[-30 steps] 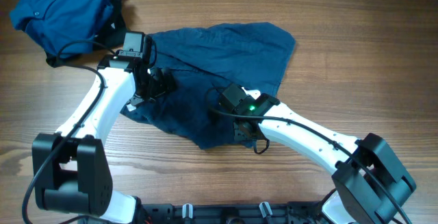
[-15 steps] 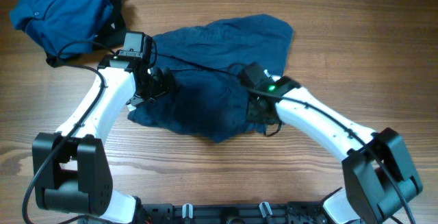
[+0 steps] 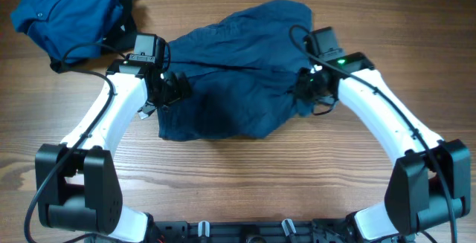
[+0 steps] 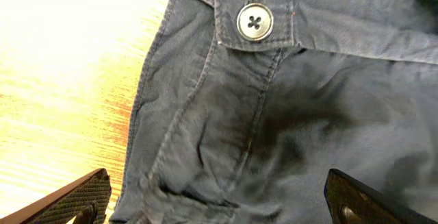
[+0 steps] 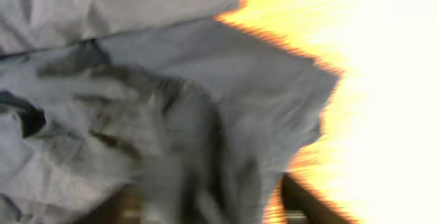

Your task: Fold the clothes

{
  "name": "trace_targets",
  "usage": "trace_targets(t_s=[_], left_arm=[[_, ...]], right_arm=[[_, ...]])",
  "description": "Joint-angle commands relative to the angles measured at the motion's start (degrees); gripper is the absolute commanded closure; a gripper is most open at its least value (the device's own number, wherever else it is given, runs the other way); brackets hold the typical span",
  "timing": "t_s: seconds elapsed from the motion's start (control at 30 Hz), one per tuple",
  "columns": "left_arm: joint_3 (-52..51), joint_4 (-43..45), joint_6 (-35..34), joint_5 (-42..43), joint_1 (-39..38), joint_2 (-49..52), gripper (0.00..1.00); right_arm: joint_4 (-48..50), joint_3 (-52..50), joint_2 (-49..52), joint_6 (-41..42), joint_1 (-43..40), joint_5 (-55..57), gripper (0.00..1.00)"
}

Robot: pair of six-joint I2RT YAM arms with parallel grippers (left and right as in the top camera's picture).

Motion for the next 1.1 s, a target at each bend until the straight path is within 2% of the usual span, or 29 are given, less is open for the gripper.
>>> trace_targets(t_s=[0.0, 0.1, 0.33, 0.4, 0.47, 0.53, 0.6, 0.87, 1.07], left_arm=[[-0.3, 0.3, -0.6, -1.0, 0.2, 0.8, 0.0], [-0.3, 0.3, -0.6, -1.0, 0.2, 0.8, 0.0], [-0.3, 0.3, -0.6, -1.0, 0.2, 0.8, 0.0], [-0.3, 0.3, -0.6, -1.0, 0.2, 0.8, 0.0], [-0.3, 0.1, -0.6, -1.0, 0.2, 0.8, 0.0], [-0.3, 0.1, -0.6, -1.0, 0.2, 0.8, 0.0], [-0.3, 0.1, -0.6, -1.0, 0.2, 0.8, 0.0], [-0.3, 0.3, -0.6, -0.6, 0.2, 0.8, 0.0], [-0.3, 0.1, -0.6, 2.9, 0.1, 0.8, 0.0]], right_arm=[[-2.5, 2.2, -0.2, -3.6, -3.4, -1.9, 0.01], [-4.4, 2.6, -0.4, -3.7, -5.2, -7.5, 0.01], [-7.3, 2.6, -0.8, -6.1, -5.5, -9.3, 0.0], [-8.3, 2.6, -0.8, -6.2, -5.5, -12.9, 0.0], [-10.1, 2.5, -0.8, -8.6, -5.3, -20.8, 0.01], [-11.5, 2.4, -0.8, -12.5, -4.4, -21.6, 0.02], [-11.8, 2.0, -0.8, -14.5, -2.8, -17.4, 0.04], [-7.1, -1.6, -0.5, -4.3, 5.1, 4.3, 0.01], [-0.5, -1.6, 2.9, -11.2, 5.4, 9.1, 0.0]])
